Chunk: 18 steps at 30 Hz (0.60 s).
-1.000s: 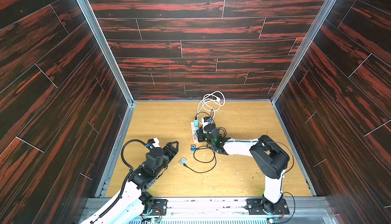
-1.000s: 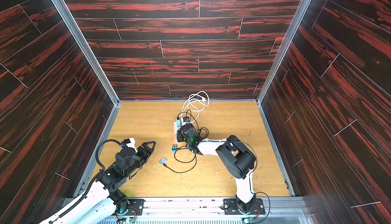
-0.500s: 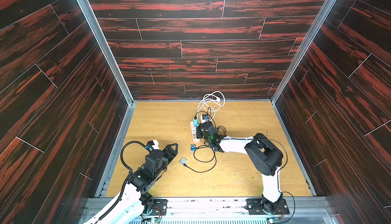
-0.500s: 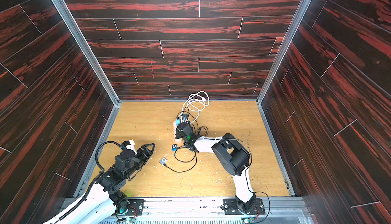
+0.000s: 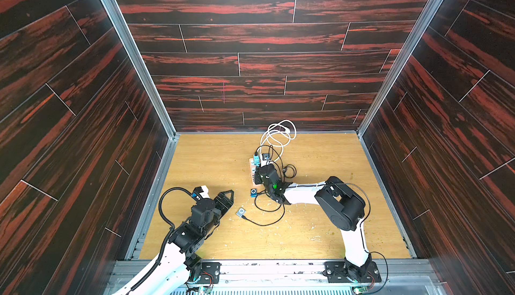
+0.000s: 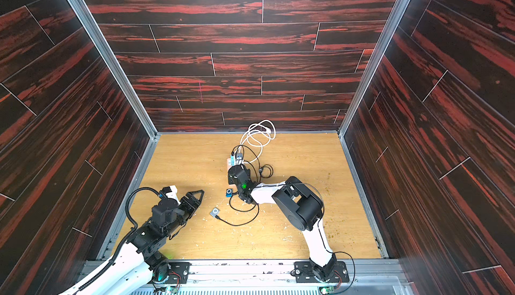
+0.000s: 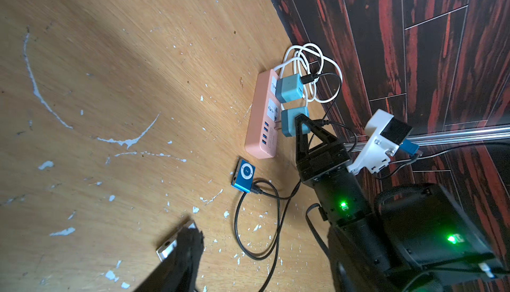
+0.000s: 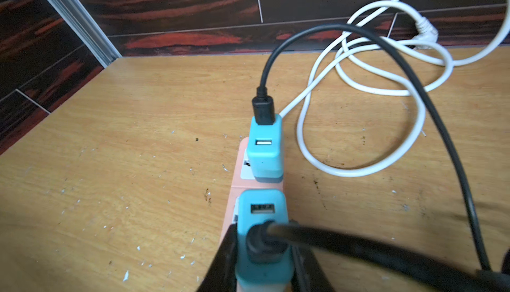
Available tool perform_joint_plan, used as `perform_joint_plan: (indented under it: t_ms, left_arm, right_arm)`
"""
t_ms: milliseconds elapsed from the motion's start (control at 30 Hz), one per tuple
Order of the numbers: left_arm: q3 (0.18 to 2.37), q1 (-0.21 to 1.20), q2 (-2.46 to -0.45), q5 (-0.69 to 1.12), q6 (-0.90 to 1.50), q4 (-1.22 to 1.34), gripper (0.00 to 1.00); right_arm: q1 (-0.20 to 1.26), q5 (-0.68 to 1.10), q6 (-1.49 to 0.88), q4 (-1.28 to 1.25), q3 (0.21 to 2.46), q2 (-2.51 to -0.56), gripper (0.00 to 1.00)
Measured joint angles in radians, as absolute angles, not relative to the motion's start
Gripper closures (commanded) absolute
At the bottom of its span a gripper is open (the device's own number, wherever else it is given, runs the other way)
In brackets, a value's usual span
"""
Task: Charge mp3
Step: Insert the plug into the socket.
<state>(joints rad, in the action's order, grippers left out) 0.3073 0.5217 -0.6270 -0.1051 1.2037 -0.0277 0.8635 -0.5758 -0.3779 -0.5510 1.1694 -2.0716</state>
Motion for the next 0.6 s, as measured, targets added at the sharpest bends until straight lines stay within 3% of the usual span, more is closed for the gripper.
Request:
perform_joint_plan:
  t_ms: [600]
  left_arm:
    - [0.277,0.519,-0.593,-0.105,1.204,-0.017,0.27]
  right_arm:
    - [0.851,-0.556,-0.331,-0.484,1.267,-2.116,1.0]
